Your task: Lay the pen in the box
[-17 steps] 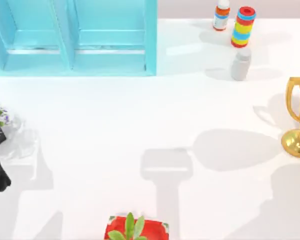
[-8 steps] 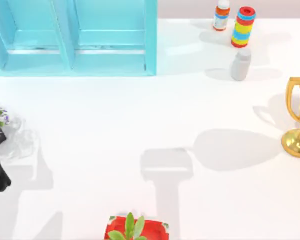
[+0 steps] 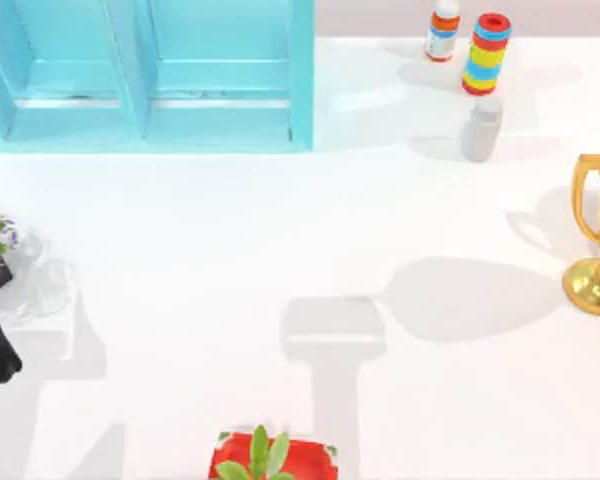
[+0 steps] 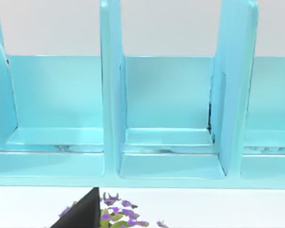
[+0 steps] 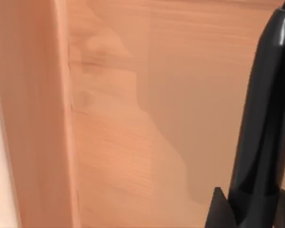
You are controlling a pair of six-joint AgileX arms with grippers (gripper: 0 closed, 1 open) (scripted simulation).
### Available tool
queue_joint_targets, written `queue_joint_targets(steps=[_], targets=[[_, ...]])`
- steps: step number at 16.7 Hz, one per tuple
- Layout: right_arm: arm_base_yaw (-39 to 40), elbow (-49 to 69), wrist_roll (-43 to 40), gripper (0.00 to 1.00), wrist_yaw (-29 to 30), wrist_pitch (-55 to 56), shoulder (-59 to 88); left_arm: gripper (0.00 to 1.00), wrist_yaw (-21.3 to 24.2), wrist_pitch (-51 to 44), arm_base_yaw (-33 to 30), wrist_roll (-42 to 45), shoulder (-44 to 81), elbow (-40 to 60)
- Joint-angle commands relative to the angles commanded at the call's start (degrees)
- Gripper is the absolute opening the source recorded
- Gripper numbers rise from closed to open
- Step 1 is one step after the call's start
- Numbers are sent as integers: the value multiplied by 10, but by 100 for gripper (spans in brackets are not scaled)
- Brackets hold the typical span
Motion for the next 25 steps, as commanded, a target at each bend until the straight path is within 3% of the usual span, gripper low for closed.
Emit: queue_joint_targets(steps=[8,21,25], targets=[[21,-43,31,0,19,54,16,100,0,0,0,0,0,0],[21,-43,31,98,19,54,16,100,0,0,0,0,0,0],[21,-43,31,100,19,54,16,100,0,0,0,0,0,0]])
